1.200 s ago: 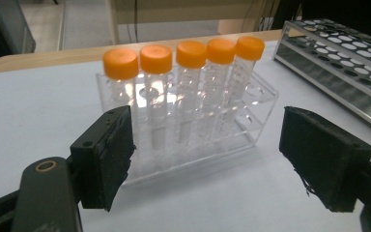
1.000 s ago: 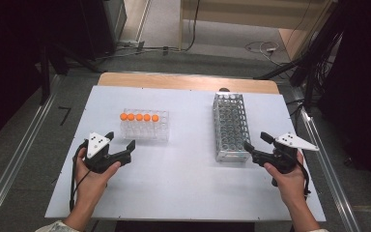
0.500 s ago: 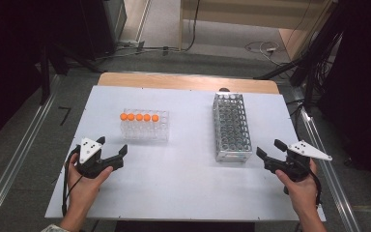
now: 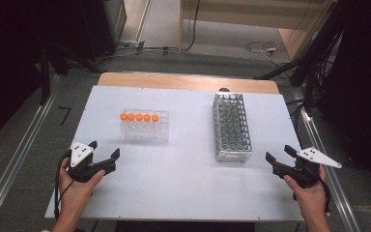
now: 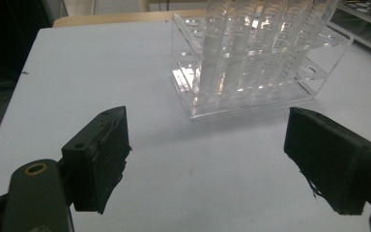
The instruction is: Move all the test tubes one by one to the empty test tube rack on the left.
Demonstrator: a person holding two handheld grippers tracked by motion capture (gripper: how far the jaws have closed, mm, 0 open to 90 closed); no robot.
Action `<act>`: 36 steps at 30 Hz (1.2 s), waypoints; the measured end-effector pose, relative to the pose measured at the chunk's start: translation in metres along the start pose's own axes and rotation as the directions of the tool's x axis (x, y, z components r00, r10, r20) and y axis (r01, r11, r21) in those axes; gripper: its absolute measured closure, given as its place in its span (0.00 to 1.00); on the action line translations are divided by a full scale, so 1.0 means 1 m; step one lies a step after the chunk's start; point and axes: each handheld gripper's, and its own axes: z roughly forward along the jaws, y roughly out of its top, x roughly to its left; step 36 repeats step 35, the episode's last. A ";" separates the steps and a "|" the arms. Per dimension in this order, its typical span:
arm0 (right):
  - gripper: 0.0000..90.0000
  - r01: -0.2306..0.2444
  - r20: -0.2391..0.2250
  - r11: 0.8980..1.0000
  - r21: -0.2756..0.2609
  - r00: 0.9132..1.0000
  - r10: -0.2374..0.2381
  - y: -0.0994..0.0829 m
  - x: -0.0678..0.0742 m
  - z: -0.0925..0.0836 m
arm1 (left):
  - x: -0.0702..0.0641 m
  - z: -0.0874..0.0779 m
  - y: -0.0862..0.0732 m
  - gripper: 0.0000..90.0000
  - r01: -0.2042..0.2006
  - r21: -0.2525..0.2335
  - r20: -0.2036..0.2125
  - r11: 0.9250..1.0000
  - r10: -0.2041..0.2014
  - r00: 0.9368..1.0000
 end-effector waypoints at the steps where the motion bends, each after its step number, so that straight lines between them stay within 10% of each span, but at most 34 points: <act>1: 0.22 -0.003 0.004 1.000 0.000 1.000 0.003 -0.001 -0.001 -0.001 | 0.001 -0.001 -0.001 0.19 0.001 0.000 -0.003 1.000 -0.001 1.000; 23: 0.22 -0.062 0.071 0.998 0.013 0.996 0.061 -0.021 -0.022 -0.022 | 0.016 -0.010 -0.009 0.19 0.016 0.012 -0.042 1.000 -0.016 0.999; 36: 0.20 -0.130 0.167 0.988 0.079 0.979 0.116 -0.035 -0.039 -0.021 | 0.027 -0.002 -0.020 0.18 0.043 0.102 -0.086 0.994 -0.034 0.996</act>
